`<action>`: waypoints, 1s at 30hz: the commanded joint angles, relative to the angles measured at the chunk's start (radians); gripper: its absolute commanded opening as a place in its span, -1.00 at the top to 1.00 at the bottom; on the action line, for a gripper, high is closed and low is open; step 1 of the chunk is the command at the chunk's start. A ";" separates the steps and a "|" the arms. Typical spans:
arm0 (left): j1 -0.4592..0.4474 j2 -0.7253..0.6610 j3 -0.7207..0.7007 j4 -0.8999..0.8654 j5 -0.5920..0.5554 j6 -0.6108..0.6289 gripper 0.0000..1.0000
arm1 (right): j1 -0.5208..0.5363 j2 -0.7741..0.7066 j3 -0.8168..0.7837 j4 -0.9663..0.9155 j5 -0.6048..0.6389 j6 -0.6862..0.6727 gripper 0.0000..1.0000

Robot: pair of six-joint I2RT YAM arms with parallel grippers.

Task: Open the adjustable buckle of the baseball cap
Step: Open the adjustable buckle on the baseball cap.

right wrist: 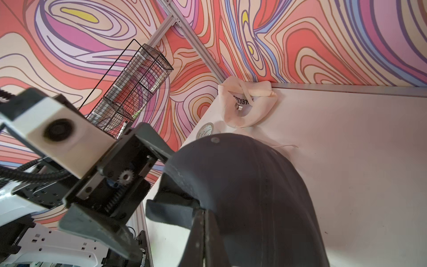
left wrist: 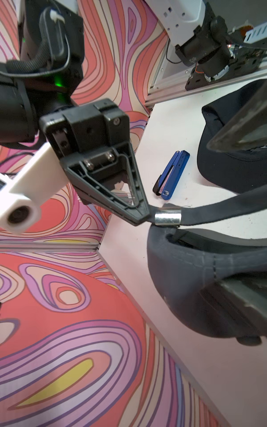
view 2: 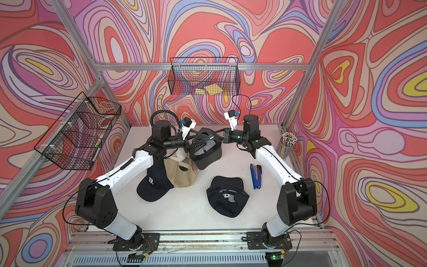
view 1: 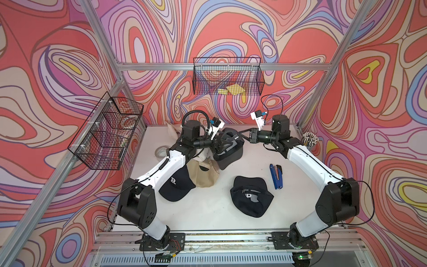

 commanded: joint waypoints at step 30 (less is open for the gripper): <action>-0.082 0.066 0.087 -0.020 -0.099 0.136 -0.34 | 0.018 -0.045 -0.027 0.122 -0.061 0.092 1.00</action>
